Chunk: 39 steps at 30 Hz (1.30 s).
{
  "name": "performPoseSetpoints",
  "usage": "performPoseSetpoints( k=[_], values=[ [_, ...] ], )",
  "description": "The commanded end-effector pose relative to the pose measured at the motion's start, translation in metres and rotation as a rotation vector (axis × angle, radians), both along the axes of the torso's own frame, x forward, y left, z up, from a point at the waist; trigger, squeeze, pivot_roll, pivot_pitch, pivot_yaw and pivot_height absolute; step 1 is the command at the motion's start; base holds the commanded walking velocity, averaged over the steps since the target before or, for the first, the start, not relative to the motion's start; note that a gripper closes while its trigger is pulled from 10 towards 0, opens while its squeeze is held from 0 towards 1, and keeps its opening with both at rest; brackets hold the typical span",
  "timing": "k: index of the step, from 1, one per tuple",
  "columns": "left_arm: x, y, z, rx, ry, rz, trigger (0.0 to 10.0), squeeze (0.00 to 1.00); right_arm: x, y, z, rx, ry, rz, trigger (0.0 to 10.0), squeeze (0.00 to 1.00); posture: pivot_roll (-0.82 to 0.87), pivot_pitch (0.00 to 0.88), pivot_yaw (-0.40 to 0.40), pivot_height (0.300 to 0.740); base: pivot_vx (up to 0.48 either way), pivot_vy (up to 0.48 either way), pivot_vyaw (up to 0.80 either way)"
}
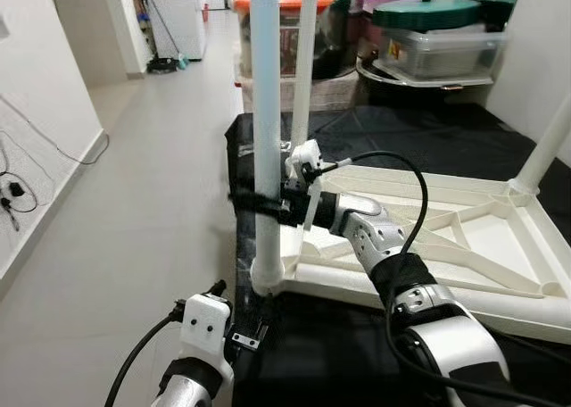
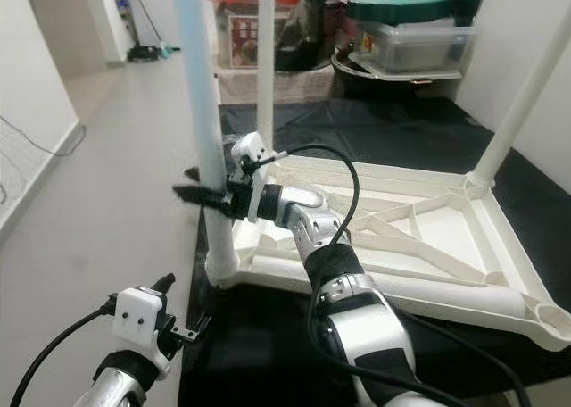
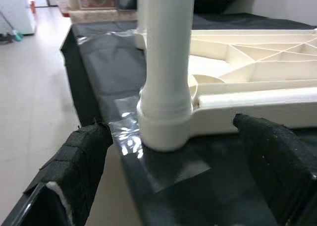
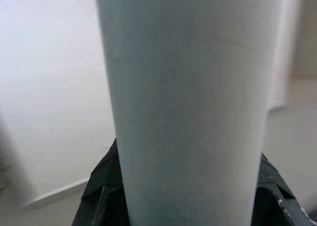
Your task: Building children table
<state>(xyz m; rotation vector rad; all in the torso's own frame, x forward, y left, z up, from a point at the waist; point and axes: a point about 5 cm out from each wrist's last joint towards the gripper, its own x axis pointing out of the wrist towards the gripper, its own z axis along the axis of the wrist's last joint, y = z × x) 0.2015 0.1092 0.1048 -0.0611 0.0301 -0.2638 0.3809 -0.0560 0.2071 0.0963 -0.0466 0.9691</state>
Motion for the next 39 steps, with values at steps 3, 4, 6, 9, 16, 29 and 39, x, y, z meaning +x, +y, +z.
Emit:
performPoseSetpoints(
  k=[3, 4, 6, 9, 16, 29, 39],
  values=[
    [0.0, 0.002, -0.004, -0.004, 0.02, 0.003, 10.0, 0.0, 0.017, -0.046, -0.019, -0.006, 0.101, -0.622, 0.0, 0.0, 0.0, 0.0, -0.009, 0.74, 0.0, 0.0, 0.0],
    [0.0, 0.002, -0.004, -0.002, 0.02, 0.003, 10.0, 0.0, 0.016, -0.064, -0.027, -0.005, 0.147, -0.846, 0.0, 0.0, 0.0, 0.0, -0.009, 0.74, 0.0, 0.0, 0.0],
    [0.0, 0.002, -0.004, -0.001, 0.02, 0.003, 10.0, 0.0, 0.013, -0.076, -0.033, -0.002, 0.177, -0.985, 0.0, 0.0, 0.0, 0.0, -0.009, 0.74, 0.0, 0.0, 0.0],
    [0.0, 0.003, -0.004, 0.002, 0.017, 0.006, 10.0, 0.0, 0.003, -0.081, -0.044, 0.035, 0.246, -1.167, 0.0, 0.0, 0.02, 0.0, -0.014, 0.74, 0.0, 0.0, 0.0],
    [0.0, 0.003, -0.004, 0.003, 0.017, 0.006, 10.0, 0.0, 0.001, -0.06, -0.039, 0.084, 0.253, -1.114, 10.0, 0.0, 0.02, 0.0, -0.014, 0.74, 0.0, 0.0, 0.0],
    [0.001, 0.003, -0.004, -0.003, 0.018, 0.007, 10.0, 0.0, 0.009, -0.027, -0.009, 0.265, 0.165, -0.456, 10.0, 0.0, 0.01, 0.0, -0.012, 0.74, 0.0, 0.0, 0.0],
    [0.002, 0.003, -0.004, -0.001, 0.018, 0.006, 10.0, 0.0, -0.017, -0.042, -0.001, 0.148, 0.169, 0.414, 10.0, 0.0, 0.02, 0.0, -0.016, 0.74, 0.0, 0.0, 0.0]
  ],
)
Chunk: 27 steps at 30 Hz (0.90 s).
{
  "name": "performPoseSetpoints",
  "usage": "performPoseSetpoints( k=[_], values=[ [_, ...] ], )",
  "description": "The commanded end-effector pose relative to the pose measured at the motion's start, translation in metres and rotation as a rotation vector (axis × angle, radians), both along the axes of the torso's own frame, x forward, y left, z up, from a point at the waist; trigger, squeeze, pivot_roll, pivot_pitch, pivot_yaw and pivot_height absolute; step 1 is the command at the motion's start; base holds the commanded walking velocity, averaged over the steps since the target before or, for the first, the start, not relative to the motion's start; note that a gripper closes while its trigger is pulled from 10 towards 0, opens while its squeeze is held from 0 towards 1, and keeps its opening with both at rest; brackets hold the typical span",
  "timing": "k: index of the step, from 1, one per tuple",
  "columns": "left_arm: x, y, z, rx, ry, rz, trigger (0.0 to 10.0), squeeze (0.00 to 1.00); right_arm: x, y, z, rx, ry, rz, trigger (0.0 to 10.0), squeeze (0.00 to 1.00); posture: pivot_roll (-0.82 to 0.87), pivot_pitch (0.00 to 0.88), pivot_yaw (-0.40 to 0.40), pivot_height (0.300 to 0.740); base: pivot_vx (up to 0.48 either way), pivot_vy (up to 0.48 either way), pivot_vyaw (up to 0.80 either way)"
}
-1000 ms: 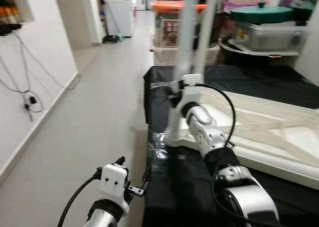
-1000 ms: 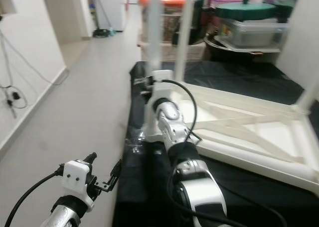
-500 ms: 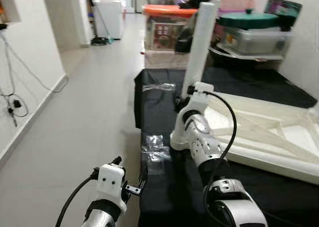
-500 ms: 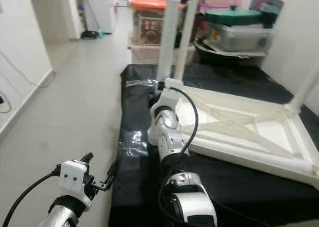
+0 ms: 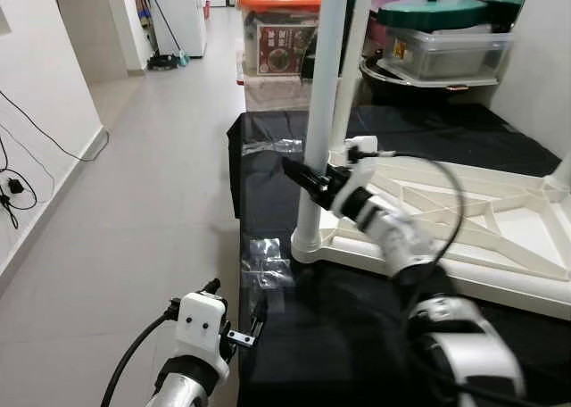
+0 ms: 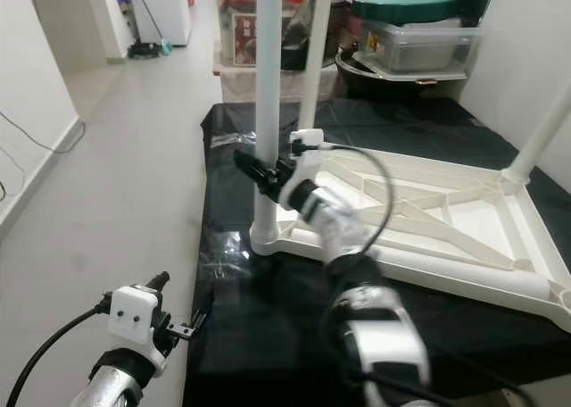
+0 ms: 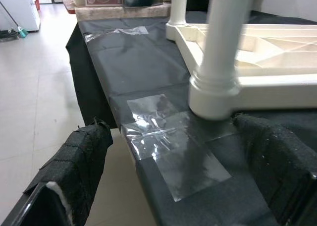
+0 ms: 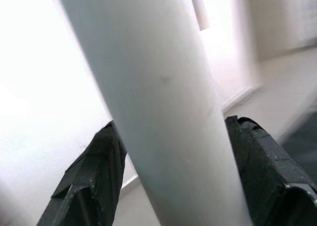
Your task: Building children table
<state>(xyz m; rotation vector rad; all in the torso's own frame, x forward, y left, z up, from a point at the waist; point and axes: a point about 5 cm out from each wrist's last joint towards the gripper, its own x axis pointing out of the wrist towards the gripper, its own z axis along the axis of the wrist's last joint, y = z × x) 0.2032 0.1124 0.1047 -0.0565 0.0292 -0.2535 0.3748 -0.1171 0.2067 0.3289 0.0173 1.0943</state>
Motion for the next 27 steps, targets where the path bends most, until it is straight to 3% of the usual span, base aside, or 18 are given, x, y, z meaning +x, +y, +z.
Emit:
performPoseSetpoints(
  k=[1, 2, 4, 7, 14, 15, 17, 18, 22, 24, 26, 27],
  values=[
    [0.001, -0.001, -0.004, -0.006, 0.019, -0.004, 10.0, 0.0, -0.01, 0.019, 0.0, 0.003, -0.003, 0.275, 10.0, 0.0, 0.02, 0.0, -0.016, 0.74, 0.0, 0.0, 0.0],
    [0.001, -0.001, -0.004, -0.005, 0.019, -0.003, 10.0, 0.0, -0.012, 0.021, 0.002, 0.003, 0.0, 0.34, 10.0, 0.0, 0.03, 0.0, -0.026, 0.74, 0.0, 0.0, 0.0],
    [0.001, -0.001, -0.004, -0.005, 0.019, -0.003, 10.0, 0.0, -0.012, 0.021, 0.002, 0.003, 0.0, 0.34, 10.0, 0.0, 0.03, 0.0, -0.026, 0.74, 0.0, 0.0, 0.0],
    [0.002, -0.001, -0.004, -0.004, 0.018, -0.002, 10.0, 0.0, -0.013, 0.029, 0.008, -0.025, -0.034, 0.445, 10.0, 0.0, 0.03, 0.0, -0.026, 0.74, 0.0, 0.0, 0.0],
    [0.002, -0.001, -0.005, -0.003, 0.02, -0.003, 10.0, 0.0, -0.022, 0.039, -0.001, -0.226, -0.128, 0.619, 10.0, 0.0, 0.03, 0.0, -0.026, 0.74, 0.0, 0.0, 0.0],
    [0.002, -0.001, -0.005, -0.003, 0.02, -0.003, 10.0, 0.0, -0.024, 0.04, -0.004, -0.273, -0.153, 0.638, 4.7, 0.0, 0.03, 0.0, -0.018, 0.74, 0.0, 0.0, 0.0],
    [0.002, 0.0, -0.005, -0.004, 0.02, -0.004, 10.0, 0.0, -0.025, 0.04, -0.005, -0.299, -0.169, 0.647, 4.7, 0.0, 0.03, 0.0, -0.018, 0.74, 0.0, 0.0, 0.0],
    [0.002, 0.0, -0.005, -0.003, 0.021, -0.004, 10.0, 0.0, -0.025, 0.04, -0.005, -0.305, -0.179, 0.66, 0.0, 0.0, 0.03, 0.0, -0.018, 0.74, 0.0, 0.0, 0.0],
    [0.002, 0.0, -0.006, -0.003, 0.023, -0.005, 10.0, 0.0, -0.022, 0.042, -0.002, -0.295, -0.205, 0.62, 0.0, 0.0, 0.03, 0.0, -0.018, 0.74, 0.0, 0.0, 0.0],
    [0.002, 0.0, -0.006, -0.002, 0.025, -0.007, 10.0, 0.0, -0.015, 0.044, -0.001, -0.263, -0.213, 0.483, 0.0, 0.0, 0.02, 0.0, -0.017, 0.74, 0.0, 0.0, 0.0],
    [0.002, 0.0, -0.006, -0.001, 0.026, -0.008, 10.0, 0.0, -0.003, 0.044, -0.002, -0.253, -0.197, 0.254, 0.0, 0.0, 0.02, 0.0, -0.019, 0.74, 0.0, 0.0, 0.0],
    [0.002, 0.0, -0.006, -0.001, 0.026, -0.008, 10.0, 0.0, -0.003, 0.044, -0.002, -0.253, -0.197, 0.254, 0.0, 0.0, 0.02, 0.0, -0.019, 0.74, 0.0, 0.0, 0.0]
  ],
)
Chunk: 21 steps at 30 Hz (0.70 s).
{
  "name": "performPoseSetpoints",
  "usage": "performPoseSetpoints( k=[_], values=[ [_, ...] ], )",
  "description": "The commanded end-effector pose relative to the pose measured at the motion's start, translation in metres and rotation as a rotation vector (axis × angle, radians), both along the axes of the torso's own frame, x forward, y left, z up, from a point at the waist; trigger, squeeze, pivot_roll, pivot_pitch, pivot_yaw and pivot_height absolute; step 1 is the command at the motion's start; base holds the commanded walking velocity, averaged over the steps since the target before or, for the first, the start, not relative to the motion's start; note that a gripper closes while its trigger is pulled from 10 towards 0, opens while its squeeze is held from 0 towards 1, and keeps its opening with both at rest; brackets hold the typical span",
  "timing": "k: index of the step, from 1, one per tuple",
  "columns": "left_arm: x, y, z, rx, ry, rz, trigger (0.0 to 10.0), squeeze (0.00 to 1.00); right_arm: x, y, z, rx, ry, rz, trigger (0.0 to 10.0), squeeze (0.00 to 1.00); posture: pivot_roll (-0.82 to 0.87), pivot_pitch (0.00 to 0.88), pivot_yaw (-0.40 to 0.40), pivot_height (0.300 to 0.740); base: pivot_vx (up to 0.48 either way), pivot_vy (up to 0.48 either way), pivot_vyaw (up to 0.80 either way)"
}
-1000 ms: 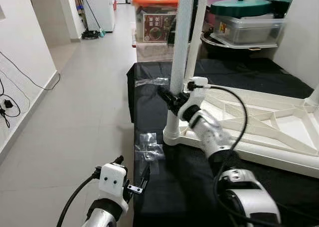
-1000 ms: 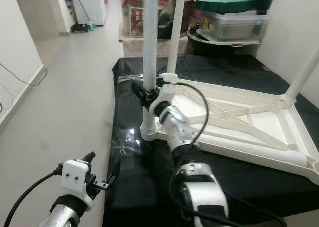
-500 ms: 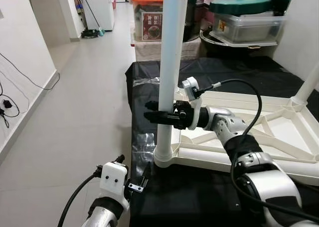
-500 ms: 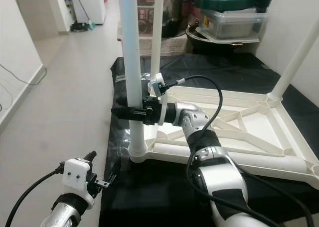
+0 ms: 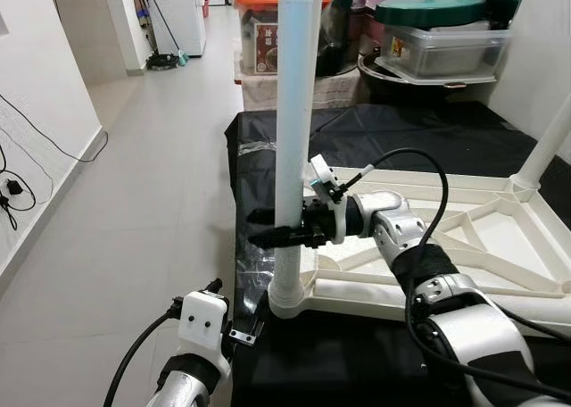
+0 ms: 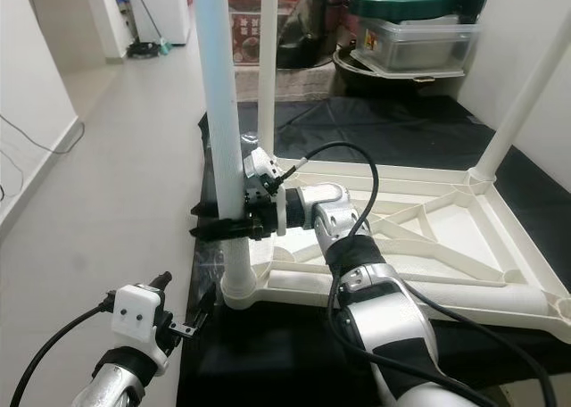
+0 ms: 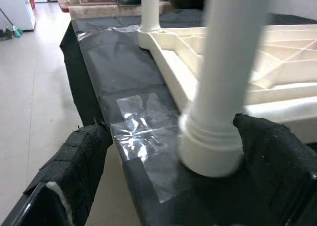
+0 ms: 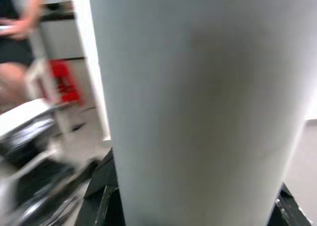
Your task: Building children table
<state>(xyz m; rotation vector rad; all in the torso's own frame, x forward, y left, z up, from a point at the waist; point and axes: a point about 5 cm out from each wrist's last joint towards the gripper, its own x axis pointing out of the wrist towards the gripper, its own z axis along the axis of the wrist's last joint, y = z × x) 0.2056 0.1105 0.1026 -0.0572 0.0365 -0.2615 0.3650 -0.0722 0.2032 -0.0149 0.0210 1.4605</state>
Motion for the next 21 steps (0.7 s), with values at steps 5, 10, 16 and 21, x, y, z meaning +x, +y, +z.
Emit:
performPoseSetpoints(
  k=[5, 10, 16, 21],
  values=[
    [-0.001, 0.001, -0.005, 0.0, 0.019, 0.0, 10.0, 0.0, 0.023, -0.007, -0.001, 0.026, 0.018, -0.435, 0.0, 0.0, 0.03, 0.0, -0.026, 0.74, 0.0, 0.0, 0.0],
    [-0.003, 0.001, -0.005, -0.001, 0.022, -0.002, 10.0, 0.0, 0.035, -0.059, -0.034, -0.004, 0.121, -1.301, 0.0, 0.0, 0.03, 0.0, -0.009, 0.74, 0.0, 0.0, 0.0],
    [-0.003, 0.001, -0.005, 0.0, 0.021, -0.001, 10.0, 0.0, 0.016, -0.067, -0.055, 0.016, 0.204, -1.645, 0.0, 0.0, 0.03, 0.0, -0.022, 0.74, 0.0, 0.0, 0.0],
    [-0.002, 0.0, -0.005, -0.002, 0.019, -0.001, 10.0, 0.0, 0.007, -0.047, -0.055, 0.072, 0.249, -1.667, 0.0, 0.0, 0.02, 0.0, -0.017, 0.74, 0.0, 0.0, 0.0]
  ],
)
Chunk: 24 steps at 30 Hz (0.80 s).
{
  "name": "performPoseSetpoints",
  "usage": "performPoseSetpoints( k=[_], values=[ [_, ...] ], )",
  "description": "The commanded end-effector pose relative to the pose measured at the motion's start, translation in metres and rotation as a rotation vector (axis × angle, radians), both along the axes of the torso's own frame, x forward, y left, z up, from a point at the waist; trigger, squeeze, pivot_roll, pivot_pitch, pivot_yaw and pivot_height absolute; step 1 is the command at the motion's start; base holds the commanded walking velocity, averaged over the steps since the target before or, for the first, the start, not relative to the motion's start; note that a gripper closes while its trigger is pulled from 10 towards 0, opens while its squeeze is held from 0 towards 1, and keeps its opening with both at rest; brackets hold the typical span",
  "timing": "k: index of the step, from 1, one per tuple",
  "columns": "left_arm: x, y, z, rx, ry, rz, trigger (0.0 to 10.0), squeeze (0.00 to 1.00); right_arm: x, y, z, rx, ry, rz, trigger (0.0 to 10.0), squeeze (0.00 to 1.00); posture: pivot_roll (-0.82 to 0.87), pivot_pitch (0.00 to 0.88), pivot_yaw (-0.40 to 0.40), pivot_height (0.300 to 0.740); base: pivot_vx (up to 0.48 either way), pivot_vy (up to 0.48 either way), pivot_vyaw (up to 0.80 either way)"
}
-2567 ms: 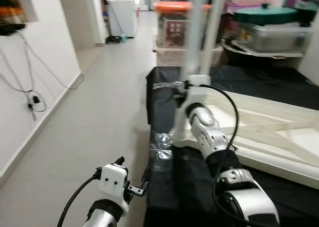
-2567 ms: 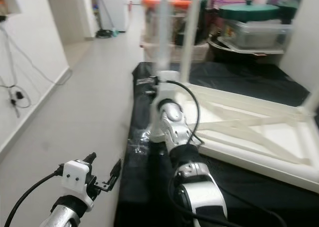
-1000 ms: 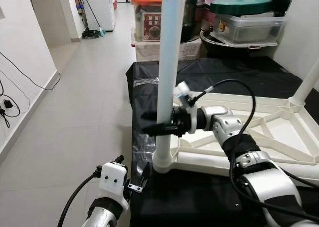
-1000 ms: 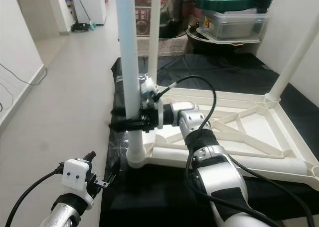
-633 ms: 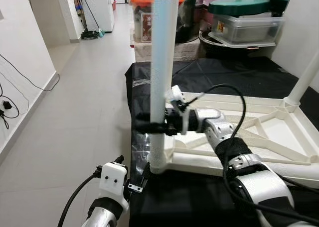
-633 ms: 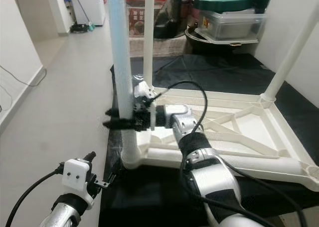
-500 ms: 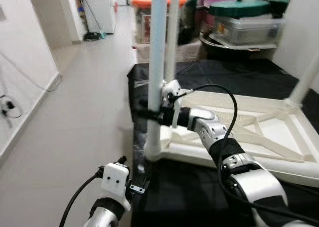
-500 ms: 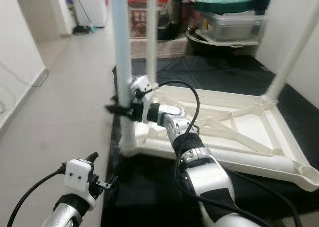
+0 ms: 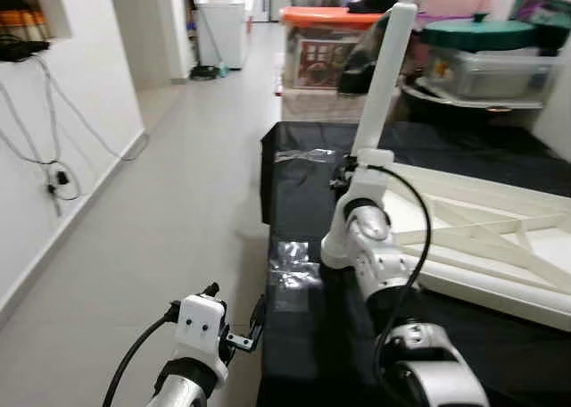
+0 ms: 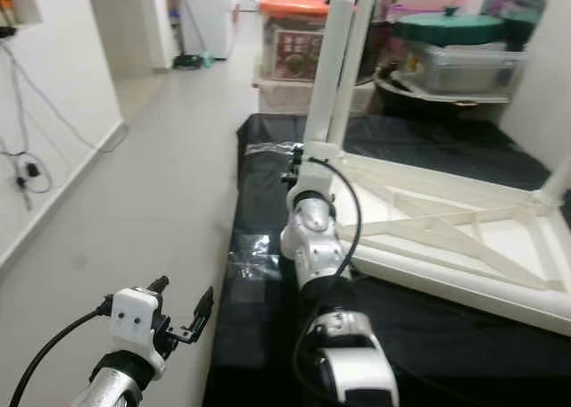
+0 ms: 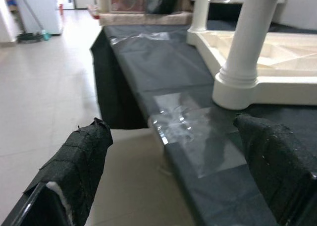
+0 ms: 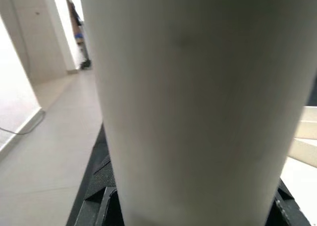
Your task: Building children table
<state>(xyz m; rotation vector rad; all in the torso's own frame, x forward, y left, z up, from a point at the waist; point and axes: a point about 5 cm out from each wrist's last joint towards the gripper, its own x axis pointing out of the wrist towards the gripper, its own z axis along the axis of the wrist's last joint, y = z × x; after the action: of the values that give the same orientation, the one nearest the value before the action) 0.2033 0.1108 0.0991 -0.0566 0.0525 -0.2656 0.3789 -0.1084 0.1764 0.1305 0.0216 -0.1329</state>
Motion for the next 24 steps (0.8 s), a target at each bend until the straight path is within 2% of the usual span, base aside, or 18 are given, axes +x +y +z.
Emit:
performPoseSetpoints(
  k=[1, 2, 3, 4, 5, 8, 9, 12, 13, 14, 15, 16, 18, 19, 20, 21, 23, 24],
  values=[
    [0.0, 0.0, -0.001, -0.005, 0.003, 0.002, 10.0, 0.0, -0.005, -0.005, -0.025, 0.091, 0.098, -0.056, 0.0, 0.0, 0.02, 0.0, -0.017, 0.74, 0.0, 0.0, 0.0],
    [0.0, 0.0, -0.001, -0.005, 0.003, 0.002, 10.0, 0.0, -0.005, -0.005, -0.025, 0.091, 0.098, -0.056, 0.0, 0.0, 0.02, 0.0, -0.017, 0.74, 0.0, 0.0, 0.0],
    [0.0, -0.001, -0.001, -0.005, 0.003, 0.002, 10.0, 0.0, -0.002, -0.001, -0.021, 0.103, 0.077, -0.027, 3.9, 0.0, 0.01, 0.0, -0.023, 0.74, 0.0, 0.0, 0.0],
    [0.0, -0.001, -0.001, -0.006, 0.003, 0.001, 10.0, 0.0, -0.001, 0.004, -0.018, 0.106, 0.054, 0.004, 9.1, 0.0, 0.01, 0.0, -0.023, 0.74, 0.0, 0.0, 0.0],
    [0.0, -0.001, -0.001, -0.007, 0.003, 0.002, 10.0, 0.0, 0.001, 0.009, -0.014, 0.125, 0.015, 0.048, 10.0, 0.0, 0.0, 0.0, -0.028, 0.74, 0.0, 0.0, 0.0],
    [0.0, -0.001, -0.001, -0.009, 0.003, 0.004, 10.0, 0.0, -0.002, 0.017, -0.005, 0.13, -0.041, 0.088, 10.0, 0.0, -0.01, 0.0, -0.028, 0.74, 0.0, 0.0, 0.0],
    [0.0, -0.001, 0.0, -0.01, 0.003, 0.003, 10.0, 0.0, -0.003, 0.02, 0.001, 0.122, -0.093, 0.144, 10.0, 0.99, -0.02, 0.0, -0.018, 0.74, 0.0, 0.0, 0.0],
    [0.0, -0.001, 0.0, -0.01, 0.004, 0.003, 10.0, 0.0, -0.004, 0.02, 0.002, 0.13, -0.098, 0.164, 10.0, 1.0, -0.02, 0.0, -0.018, 0.74, 0.0, 0.0, 0.0],
    [0.0, -0.001, -0.001, -0.01, 0.005, 0.003, 10.0, 0.0, -0.001, 0.023, 0.005, 0.15, -0.123, 0.28, 10.0, 0.0, -0.01, 0.0, -0.011, 0.74, 0.0, 0.0, 0.0],
    [0.0, -0.001, -0.001, -0.01, 0.005, 0.003, 10.0, 0.0, -0.001, 0.023, 0.005, 0.15, -0.123, 0.28, 10.0, 0.0, -0.01, 0.0, -0.011, 0.74, 0.0, 0.0, 0.0],
    [0.0, 0.0, -0.001, -0.009, 0.005, 0.003, 10.0, 0.0, 0.001, 0.025, 0.008, 0.164, -0.141, 0.364, 10.0, 0.0, -0.01, 0.0, -0.011, 0.74, 0.0, 0.0, 0.0],
    [0.0, 0.0, -0.001, -0.009, 0.005, 0.003, 10.0, 0.0, 0.001, 0.025, 0.008, 0.164, -0.141, 0.364, 10.0, 0.0, -0.01, 0.0, -0.011, 0.74, 0.0, 0.0, 0.0],
    [0.001, 0.0, -0.001, -0.009, 0.004, 0.004, 10.0, 0.0, 0.004, 0.027, 0.016, 0.182, -0.143, 0.747, 10.0, 0.0, -0.02, 0.0, -0.01, 0.74, 0.0, 0.0, 0.0],
    [0.001, 0.0, -0.001, -0.009, 0.003, 0.004, 10.0, 0.0, 0.001, 0.026, 0.02, 0.152, -0.133, 0.957, 10.0, 0.0, -0.02, 0.0, -0.009, 0.74, 0.0, 0.0, 0.0],
    [0.001, 0.0, -0.001, -0.009, 0.003, 0.004, 10.0, 0.0, 0.001, 0.026, 0.02, 0.152, -0.133, 0.957, 10.0, 0.0, -0.02, 0.0, -0.009, 0.74, 0.0, 0.0, 0.0],
    [0.002, 0.001, -0.001, -0.009, 0.003, 0.005, 10.0, 0.0, -0.002, 0.025, 0.024, 0.118, -0.122, 1.125, 10.0, 0.0, -0.02, 0.0, -0.009, 0.74, 0.0, 0.0, 0.0],
    [0.002, 0.001, -0.001, -0.009, 0.003, 0.005, 10.0, 0.0, -0.002, 0.025, 0.024, 0.118, -0.122, 1.125, 10.0, 0.0, -0.02, 0.0, -0.009, 0.74, 0.0, 0.0, 0.0],
    [0.002, 0.001, -0.001, -0.009, 0.003, 0.005, 10.0, 0.0, -0.004, 0.023, 0.026, 0.092, -0.101, 1.231, 10.0, 0.0, -0.02, 0.0, -0.009, 0.74, 0.0, 0.0, 0.0]
  ],
)
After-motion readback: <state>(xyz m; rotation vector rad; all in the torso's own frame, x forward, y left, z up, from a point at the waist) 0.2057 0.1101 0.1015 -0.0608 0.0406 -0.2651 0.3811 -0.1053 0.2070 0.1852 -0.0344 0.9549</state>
